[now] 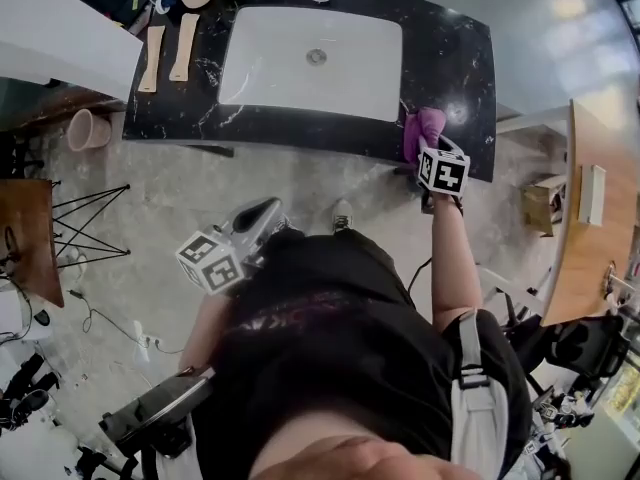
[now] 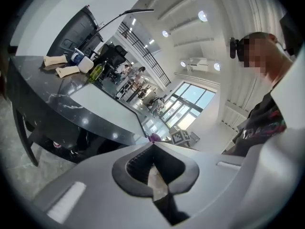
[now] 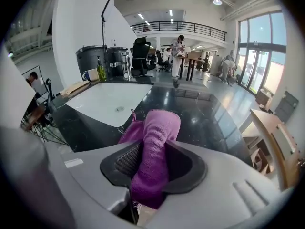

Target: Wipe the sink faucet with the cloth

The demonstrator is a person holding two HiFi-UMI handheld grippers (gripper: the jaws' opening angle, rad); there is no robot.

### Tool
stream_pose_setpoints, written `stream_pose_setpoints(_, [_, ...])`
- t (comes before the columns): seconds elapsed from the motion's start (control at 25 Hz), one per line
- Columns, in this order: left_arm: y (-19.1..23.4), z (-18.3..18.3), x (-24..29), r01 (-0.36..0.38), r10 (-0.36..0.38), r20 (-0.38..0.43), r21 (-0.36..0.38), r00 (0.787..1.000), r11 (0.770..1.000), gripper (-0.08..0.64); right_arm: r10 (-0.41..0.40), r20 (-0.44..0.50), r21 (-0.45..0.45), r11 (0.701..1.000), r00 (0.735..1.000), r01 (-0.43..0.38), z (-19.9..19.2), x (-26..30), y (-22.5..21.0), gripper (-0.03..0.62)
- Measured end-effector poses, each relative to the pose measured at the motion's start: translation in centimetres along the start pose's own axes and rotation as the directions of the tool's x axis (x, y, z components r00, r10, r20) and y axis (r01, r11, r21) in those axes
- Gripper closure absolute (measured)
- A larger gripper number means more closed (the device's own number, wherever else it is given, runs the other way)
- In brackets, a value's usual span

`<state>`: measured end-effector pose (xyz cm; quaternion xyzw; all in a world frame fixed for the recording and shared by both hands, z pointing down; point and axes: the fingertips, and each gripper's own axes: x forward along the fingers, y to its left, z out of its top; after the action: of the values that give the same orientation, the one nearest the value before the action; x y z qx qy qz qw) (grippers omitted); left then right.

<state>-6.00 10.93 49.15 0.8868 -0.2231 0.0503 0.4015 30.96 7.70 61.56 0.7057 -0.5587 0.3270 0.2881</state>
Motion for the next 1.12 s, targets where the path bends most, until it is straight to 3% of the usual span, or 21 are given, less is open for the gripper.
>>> stream_pose_setpoints(0.24, [2.5,2.6,-4.2,0.038,-0.038,-0.013,0.03,0.999,0.999,0.56,-0.091,0.027,-0.119,0.989,0.995,0.094,0.1,-0.9,0.9,0.487])
stream_pose_setpoints(0.4, [4.4,3.9,-6.2,0.064,-0.064,0.003,0.04,0.998,0.997,0.56,-0.102,0.182,-0.298,0.942,0.978,0.154,4.5,-4.4,5.3,0.489])
stream_pose_setpoints(0.56, [4.9,4.3,-7.2,0.08,-0.08,0.009,0.037,0.997,0.996,0.56,0.078,0.325,-0.442,0.894,0.943,0.078,10.4,-8.1,11.7,0.489])
stream_pose_setpoints(0.72, [6.3,4.9,-7.5,0.056,-0.056,0.049,0.002,0.997,0.998,0.56,0.285,0.393,-0.499,0.865,0.874,-0.057,17.5,-9.5,16.2,0.488])
stream_pose_setpoints(0.92, [7.7,6.3,-6.8,0.001,0.003,0.121,-0.033,0.993,0.999,0.56,0.467,0.413,-0.534,0.82,0.782,-0.207,26.6,-8.0,19.4,0.488])
stream_pose_setpoints(1.12, [8.8,8.6,-5.6,-0.107,0.118,0.215,-0.06,0.969,0.992,0.56,0.565,0.344,-0.582,0.755,0.75,-0.303,34.8,-3.1,20.1,0.488])
